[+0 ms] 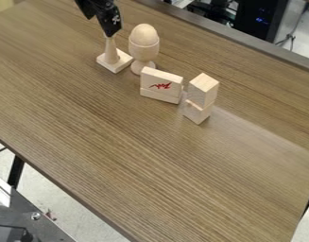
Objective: Move the figure from the square block with hole to the table
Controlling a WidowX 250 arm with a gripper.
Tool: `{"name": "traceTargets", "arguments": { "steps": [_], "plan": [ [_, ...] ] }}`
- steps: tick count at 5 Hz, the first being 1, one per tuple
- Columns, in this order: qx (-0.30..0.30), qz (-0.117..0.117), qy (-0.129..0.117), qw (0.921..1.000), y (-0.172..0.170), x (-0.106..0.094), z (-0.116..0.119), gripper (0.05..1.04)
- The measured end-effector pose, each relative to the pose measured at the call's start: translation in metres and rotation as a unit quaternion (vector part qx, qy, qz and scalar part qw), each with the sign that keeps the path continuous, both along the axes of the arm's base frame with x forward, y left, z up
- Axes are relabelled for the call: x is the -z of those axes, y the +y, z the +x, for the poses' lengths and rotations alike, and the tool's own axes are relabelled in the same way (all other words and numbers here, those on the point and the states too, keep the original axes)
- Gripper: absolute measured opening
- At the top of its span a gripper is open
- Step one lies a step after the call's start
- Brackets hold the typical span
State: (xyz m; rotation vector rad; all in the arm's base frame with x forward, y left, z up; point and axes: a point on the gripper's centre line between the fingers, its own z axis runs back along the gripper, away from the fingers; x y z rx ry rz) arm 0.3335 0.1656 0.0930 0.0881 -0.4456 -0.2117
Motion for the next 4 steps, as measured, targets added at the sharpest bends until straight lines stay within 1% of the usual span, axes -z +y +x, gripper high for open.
{"name": "traceTargets", "arguments": {
  "steps": [1,2,3,4],
  "plan": [
    [0.007,-0.004,0.009,0.9999,-0.003,0.010,0.003,0.993],
    [0.010,-0.007,0.020,0.9997,-0.004,0.021,0.003,0.946],
    [0.008,-0.006,0.020,0.9997,-0.003,0.026,0.005,0.657],
    [0.000,-0.001,0.012,0.9999,-0.001,0.026,0.007,0.378]
  ]
}}
